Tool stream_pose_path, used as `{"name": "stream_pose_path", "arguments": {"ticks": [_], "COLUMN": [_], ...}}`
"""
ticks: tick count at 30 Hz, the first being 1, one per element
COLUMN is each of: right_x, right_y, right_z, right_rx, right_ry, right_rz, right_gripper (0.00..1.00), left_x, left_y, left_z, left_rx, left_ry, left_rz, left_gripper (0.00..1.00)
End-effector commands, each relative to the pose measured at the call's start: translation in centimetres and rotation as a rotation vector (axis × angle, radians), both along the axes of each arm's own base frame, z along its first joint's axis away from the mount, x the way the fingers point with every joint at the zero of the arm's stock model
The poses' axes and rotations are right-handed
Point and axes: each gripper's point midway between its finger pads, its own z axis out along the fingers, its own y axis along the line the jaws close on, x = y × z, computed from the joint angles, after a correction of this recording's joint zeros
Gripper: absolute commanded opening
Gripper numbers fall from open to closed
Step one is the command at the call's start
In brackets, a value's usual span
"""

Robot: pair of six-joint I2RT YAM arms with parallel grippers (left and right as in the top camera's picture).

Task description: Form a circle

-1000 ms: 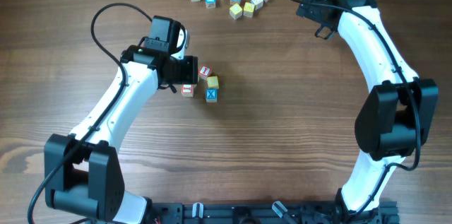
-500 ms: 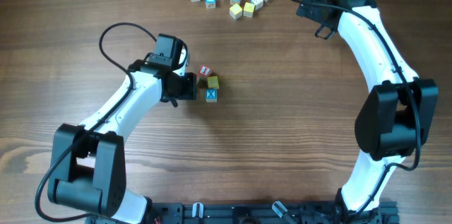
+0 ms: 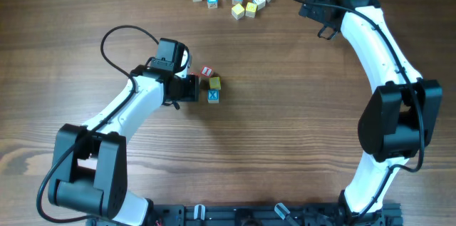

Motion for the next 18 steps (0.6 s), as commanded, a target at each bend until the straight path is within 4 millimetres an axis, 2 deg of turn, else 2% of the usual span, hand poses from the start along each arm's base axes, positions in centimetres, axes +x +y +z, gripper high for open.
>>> {"name": "stream_pose_path", "arguments": {"ticks": [1,4,10,14,18], "right_x": [0.1,0.1,0.1,0.1,0.1], "right_y": [0.0,0.0,0.0,0.0,0.0], "right_z": [0.4,0.4,0.4,0.4,0.4], "right_rx": [-0.017,-0.017,-0.017,-0.017,-0.017], "right_ry": [-0.008,-0.008,-0.008,-0.008,-0.008], "right_rz": [0.007,0.007,0.007,0.007,0.007], "right_gripper": [1.00,1.00,1.00,1.00,1.00], "left_x": [-0.5,-0.8,-0.7,-0.9,-1.0], "left_y": [0.4,0.5,0.5,0.5,0.2], "left_z": [-0.9,-1.4,-2.0,-2.4,-2.4], "left_rx": [0.020,0.024,0.026,0.030,0.015], "left_ry": [0.025,0.040,0.048,0.061,0.069], "left_rz": [0.010,0.010,0.010,0.010,0.005], "left_gripper": [0.48,0.44,0.48,0.41,0.40]}}
